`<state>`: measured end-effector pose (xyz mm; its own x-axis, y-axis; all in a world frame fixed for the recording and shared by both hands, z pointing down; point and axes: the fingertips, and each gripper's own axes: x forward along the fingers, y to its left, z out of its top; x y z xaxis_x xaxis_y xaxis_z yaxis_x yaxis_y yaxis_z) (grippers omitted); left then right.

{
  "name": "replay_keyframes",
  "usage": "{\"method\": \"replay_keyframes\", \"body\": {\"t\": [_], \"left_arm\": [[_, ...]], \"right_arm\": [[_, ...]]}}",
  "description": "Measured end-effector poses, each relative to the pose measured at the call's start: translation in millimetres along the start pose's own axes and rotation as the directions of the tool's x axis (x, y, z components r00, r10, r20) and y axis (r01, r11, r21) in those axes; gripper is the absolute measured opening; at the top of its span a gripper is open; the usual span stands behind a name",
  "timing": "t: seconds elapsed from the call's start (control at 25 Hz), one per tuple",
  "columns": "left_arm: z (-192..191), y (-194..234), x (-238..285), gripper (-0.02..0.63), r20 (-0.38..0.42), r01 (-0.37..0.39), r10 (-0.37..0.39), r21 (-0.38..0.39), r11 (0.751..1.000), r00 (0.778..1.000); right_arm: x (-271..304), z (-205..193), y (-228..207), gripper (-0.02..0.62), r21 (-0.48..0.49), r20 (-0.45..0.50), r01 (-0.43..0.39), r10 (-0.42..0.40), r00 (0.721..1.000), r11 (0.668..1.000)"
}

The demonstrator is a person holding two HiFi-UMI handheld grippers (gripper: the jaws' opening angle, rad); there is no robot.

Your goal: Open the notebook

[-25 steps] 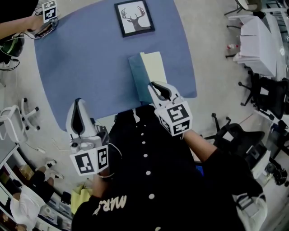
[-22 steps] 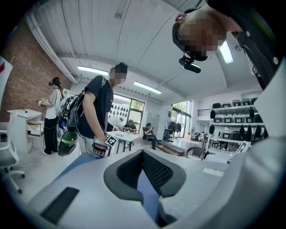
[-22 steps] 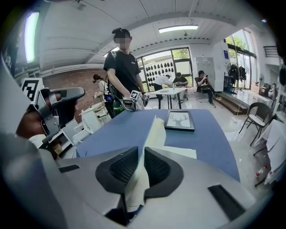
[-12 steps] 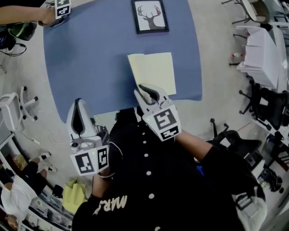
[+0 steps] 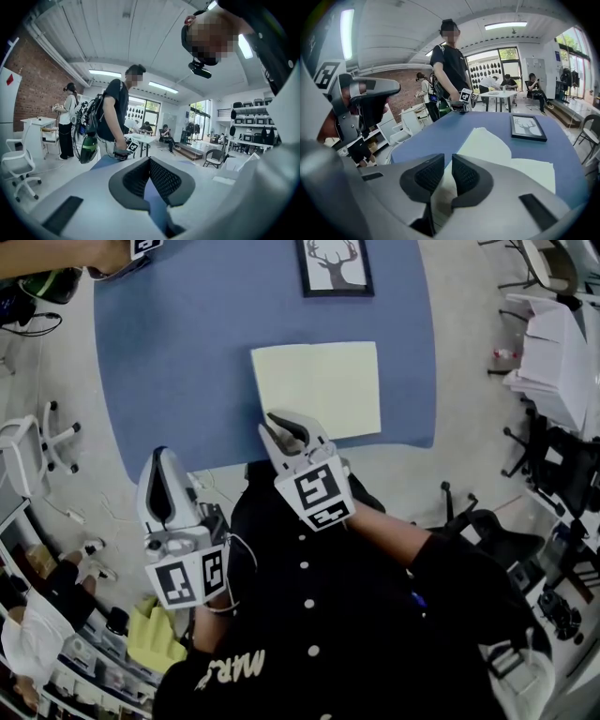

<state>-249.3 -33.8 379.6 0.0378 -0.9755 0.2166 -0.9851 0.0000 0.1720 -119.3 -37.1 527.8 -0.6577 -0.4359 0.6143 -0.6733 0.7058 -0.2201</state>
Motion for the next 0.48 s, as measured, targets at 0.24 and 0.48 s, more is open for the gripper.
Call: {"method": "replay_keyframes", "body": {"t": [0.24,0.48], "left_arm": [[-17.3,21.4,3.0,0.003,-0.034,-0.017,0.017,-0.001,1.000,0.999],[-31.9,23.7,3.7,0.003,-0.067,-0.017,0.016,-0.006,1.000,0.998]], "right_arm": [[39.2,-23.9,-1.1,0.065,0.071,-0.040,-0.002,0.005,0.999,0.997],[44.7,-59.1,-48.0,0.066,0.159,-0.101,0.090,-0.074,0.992,0.983]]}}
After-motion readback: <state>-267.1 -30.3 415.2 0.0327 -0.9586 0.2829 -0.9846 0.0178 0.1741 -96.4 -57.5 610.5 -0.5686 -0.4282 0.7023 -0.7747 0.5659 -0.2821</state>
